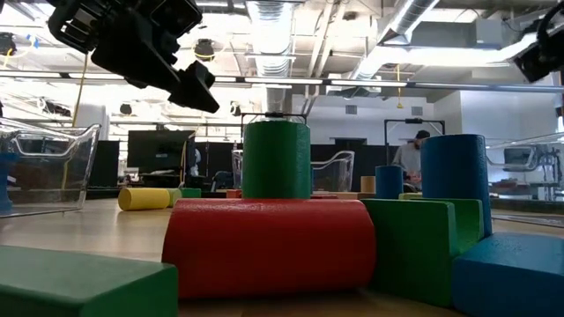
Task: Sort blocks by size
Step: Put the orange cylindrical block into the right transparent bin, then put the orange rectangular block into the top transparent bin
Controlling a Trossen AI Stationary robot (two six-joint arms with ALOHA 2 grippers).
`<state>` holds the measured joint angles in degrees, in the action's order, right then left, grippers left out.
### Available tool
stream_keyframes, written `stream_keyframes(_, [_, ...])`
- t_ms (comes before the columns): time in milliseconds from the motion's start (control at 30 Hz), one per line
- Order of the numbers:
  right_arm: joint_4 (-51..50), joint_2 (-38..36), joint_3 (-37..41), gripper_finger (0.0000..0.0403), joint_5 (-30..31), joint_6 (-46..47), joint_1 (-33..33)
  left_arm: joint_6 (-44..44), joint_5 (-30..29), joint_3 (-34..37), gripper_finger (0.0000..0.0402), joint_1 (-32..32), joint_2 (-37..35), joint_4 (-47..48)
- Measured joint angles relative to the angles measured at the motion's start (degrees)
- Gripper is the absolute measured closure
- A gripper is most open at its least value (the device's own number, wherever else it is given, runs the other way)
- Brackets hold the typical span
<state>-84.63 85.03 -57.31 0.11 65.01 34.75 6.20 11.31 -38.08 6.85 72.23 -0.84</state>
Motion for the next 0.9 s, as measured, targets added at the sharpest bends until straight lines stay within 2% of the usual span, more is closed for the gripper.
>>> stream_keyframes(300, [-0.46,0.00,0.56,0.0163,0.09,-0.89,-1.55,0.00,0.02,0.01,0.0132,0.00,0.00,0.02])
stream_keyframes(467, [-0.68,0.00,0.56,0.0159,0.54,-1.16,-1.54,0.00,0.02,0.02,0.0132,0.00,0.00,0.02])
stream_keyframes(900, [-3.83,0.00,-0.54,0.0159,7.16,-1.64,-1.54,-0.02,0.02,0.00,0.0132,0.00,0.00,-0.17])
